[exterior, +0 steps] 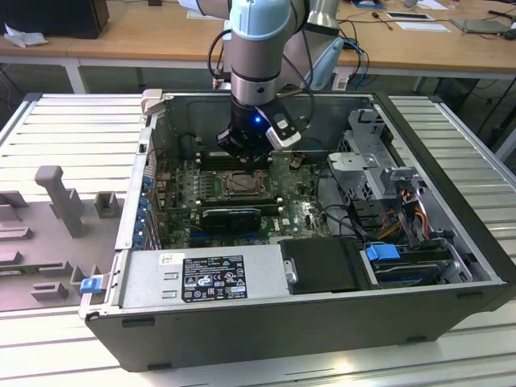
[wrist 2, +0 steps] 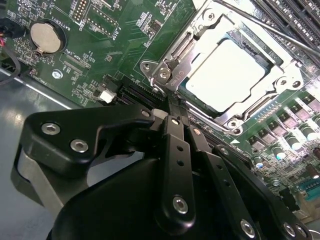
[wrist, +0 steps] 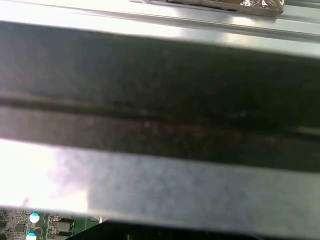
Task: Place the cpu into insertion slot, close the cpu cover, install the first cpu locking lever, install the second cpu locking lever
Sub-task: 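Install the first cpu locking lever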
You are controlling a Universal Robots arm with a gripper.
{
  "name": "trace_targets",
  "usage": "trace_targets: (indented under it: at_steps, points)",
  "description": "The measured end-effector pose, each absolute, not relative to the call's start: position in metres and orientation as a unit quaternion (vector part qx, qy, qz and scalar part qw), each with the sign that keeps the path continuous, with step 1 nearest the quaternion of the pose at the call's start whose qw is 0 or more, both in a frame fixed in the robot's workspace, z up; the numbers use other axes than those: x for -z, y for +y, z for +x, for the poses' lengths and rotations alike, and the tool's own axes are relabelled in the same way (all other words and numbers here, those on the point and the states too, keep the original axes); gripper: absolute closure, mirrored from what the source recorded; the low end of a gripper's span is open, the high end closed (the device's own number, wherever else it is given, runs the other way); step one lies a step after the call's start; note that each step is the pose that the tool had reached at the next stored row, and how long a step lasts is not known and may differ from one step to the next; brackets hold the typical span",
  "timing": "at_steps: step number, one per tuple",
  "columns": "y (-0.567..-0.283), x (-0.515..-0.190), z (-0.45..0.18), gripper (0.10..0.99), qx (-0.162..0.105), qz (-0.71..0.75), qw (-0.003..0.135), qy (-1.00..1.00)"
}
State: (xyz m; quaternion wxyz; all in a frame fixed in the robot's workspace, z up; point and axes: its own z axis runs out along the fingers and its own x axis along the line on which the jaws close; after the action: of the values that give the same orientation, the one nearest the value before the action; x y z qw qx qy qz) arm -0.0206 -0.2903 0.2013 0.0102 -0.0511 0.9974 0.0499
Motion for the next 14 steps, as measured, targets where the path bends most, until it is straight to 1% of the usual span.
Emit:
trace_targets:
  at_steps: [9,14]
  points:
    - [-0.2899,-0.2017,-0.0206,0.98,-0.052,-0.051,0.01,0.997]
    - [-0.2898,-0.2092,-0.0206,0.98,-0.052,-0.051,0.01,0.997]
